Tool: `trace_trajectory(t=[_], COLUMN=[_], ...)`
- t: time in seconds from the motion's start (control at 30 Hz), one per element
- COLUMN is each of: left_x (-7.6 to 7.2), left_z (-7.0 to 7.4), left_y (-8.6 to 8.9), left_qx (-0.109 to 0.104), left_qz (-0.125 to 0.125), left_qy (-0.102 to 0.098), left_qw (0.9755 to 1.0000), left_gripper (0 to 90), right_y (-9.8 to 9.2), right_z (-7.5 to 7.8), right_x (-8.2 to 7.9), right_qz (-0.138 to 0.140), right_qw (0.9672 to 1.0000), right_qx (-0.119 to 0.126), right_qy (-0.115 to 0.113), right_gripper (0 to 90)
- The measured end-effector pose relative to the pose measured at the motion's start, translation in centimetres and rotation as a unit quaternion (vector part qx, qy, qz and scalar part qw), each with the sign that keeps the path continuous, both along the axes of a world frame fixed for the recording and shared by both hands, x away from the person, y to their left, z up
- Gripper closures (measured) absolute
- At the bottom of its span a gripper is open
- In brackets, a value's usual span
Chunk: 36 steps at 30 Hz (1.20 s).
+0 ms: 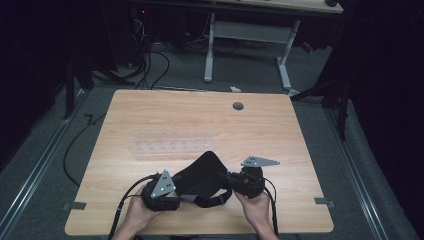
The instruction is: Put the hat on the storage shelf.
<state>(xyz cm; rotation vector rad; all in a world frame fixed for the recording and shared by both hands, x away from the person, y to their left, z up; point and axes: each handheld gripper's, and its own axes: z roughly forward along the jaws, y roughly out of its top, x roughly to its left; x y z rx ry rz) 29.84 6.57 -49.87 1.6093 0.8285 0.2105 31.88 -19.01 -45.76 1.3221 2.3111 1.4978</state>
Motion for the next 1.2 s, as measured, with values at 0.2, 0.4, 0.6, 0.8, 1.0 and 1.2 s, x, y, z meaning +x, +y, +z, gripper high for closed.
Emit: trace_trajectory(t=[0.2, 0.4, 0.6, 0.8, 1.0, 1.2], left_x=[0.0, -0.3, -1.0, -1.1, -0.7, -0.4], left_z=[0.3, 0.8, 1.6, 1.9, 2.1, 2.6], left_y=[0.3, 0.6, 0.6, 0.6, 1.1, 1.6], left_qx=[0.0, -0.006, -0.025, -0.029, -0.029, -0.058], left_qz=[-0.008, -0.036, -0.075, -0.095, -0.091, -0.083], left_qy=[0.002, 0.004, -0.003, 0.01, 0.022, 0.031], left_qw=[1.0, 0.9993, 0.9968, 0.9951, 0.9952, 0.9944], left_gripper=[52.1, 66.7, 80.4, 85.8, 86.0, 86.0], right_y=[1.5, 1.9, 1.5, 1.6, 0.4, -1.5], right_z=[0.2, 0.4, 0.3, -0.1, -0.1, -0.6], right_x=[0.3, 0.7, 1.1, 1.5, 1.5, 1.3], right_qz=[0.02, 0.021, 0.019, 0.021, 0.015, -0.008], right_qw=[0.9998, 0.9997, 0.9997, 0.9997, 0.9993, 0.9991], right_qx=[0.003, 0.006, 0.012, 0.011, 0.035, 0.041], right_qy=[-0.002, -0.004, -0.002, 0.003, -0.004, -0.006], right_gripper=[82.4, 78.7, 73.7, 60.2, 47.6, 45.2])
